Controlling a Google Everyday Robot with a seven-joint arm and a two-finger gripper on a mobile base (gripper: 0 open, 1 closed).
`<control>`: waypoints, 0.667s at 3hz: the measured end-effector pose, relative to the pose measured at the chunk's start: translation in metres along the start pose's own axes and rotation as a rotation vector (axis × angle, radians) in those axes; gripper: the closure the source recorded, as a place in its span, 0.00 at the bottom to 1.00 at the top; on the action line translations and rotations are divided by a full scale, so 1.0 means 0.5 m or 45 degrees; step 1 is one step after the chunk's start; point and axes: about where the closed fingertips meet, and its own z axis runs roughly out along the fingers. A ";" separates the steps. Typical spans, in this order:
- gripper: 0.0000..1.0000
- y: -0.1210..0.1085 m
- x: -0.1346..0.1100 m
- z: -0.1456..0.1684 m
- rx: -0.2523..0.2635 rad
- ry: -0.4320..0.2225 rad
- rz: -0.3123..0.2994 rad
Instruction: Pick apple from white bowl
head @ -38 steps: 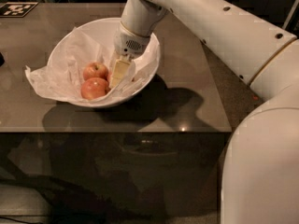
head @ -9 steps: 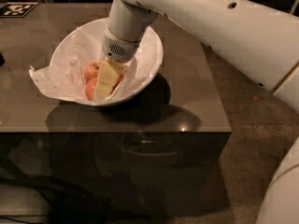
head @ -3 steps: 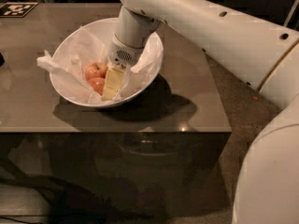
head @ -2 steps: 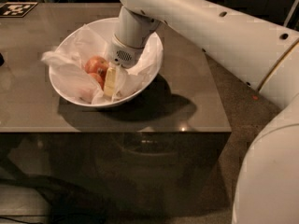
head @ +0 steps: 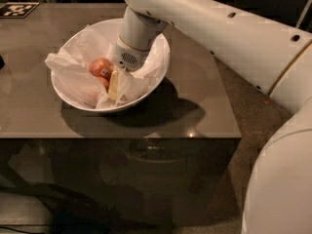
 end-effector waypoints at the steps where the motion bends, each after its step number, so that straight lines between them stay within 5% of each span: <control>1: 1.00 0.007 -0.009 -0.025 -0.022 -0.055 0.016; 2: 1.00 0.015 -0.030 -0.059 -0.035 -0.079 -0.005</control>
Offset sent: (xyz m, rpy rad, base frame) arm -0.0114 0.0025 0.0605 0.0882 0.0174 0.0337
